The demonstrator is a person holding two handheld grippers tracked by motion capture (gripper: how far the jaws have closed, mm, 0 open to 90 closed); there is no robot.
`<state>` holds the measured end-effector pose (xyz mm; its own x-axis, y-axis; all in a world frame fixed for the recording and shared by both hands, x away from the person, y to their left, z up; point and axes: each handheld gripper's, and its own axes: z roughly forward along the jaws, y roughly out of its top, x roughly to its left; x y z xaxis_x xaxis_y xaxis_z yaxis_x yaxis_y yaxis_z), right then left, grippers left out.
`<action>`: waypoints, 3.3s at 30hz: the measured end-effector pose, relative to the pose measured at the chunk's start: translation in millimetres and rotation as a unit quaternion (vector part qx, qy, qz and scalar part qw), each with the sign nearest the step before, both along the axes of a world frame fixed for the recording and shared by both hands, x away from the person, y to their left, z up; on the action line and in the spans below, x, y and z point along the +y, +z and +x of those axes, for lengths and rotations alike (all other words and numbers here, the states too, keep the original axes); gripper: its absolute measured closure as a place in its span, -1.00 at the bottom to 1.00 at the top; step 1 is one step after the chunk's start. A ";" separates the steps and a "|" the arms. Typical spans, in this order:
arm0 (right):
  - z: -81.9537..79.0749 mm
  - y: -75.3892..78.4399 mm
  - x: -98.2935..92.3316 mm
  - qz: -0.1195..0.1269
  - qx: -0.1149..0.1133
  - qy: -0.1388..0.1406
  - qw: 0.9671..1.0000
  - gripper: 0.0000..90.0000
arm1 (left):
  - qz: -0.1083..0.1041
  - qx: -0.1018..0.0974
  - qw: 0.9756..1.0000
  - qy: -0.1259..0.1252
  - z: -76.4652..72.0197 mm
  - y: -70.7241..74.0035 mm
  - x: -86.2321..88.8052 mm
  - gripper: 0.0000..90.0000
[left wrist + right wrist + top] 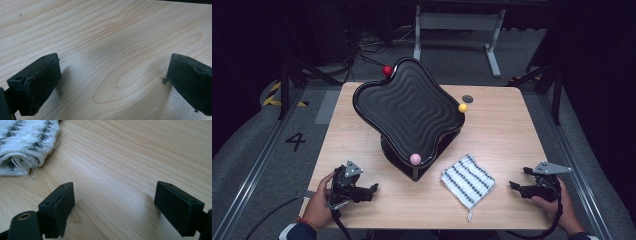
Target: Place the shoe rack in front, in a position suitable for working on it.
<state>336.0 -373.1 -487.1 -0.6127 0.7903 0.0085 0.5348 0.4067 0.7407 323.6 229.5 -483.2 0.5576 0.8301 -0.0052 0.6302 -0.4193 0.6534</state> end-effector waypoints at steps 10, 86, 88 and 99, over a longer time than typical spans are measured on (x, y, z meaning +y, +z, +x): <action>2.0 0.7 1.4 -0.005 0.002 0.005 1.000 -0.63 | 0.002 0.001 0.999 -0.033 10.2 0.4 -9.8 -1.00; 11.7 7.7 137.1 -0.009 -0.015 0.194 0.981 0.70 | -0.107 -0.101 0.976 -0.158 11.1 17.4 -123.7 0.65; 11.5 7.9 136.9 -0.009 -0.013 0.193 0.981 0.72 | -0.104 -0.101 0.976 -0.164 10.6 18.1 -122.3 0.65; 5.8 12.9 141.8 -0.016 -0.049 0.183 0.982 0.78 | -0.092 -0.091 0.974 -0.185 -4.2 21.7 -108.2 0.64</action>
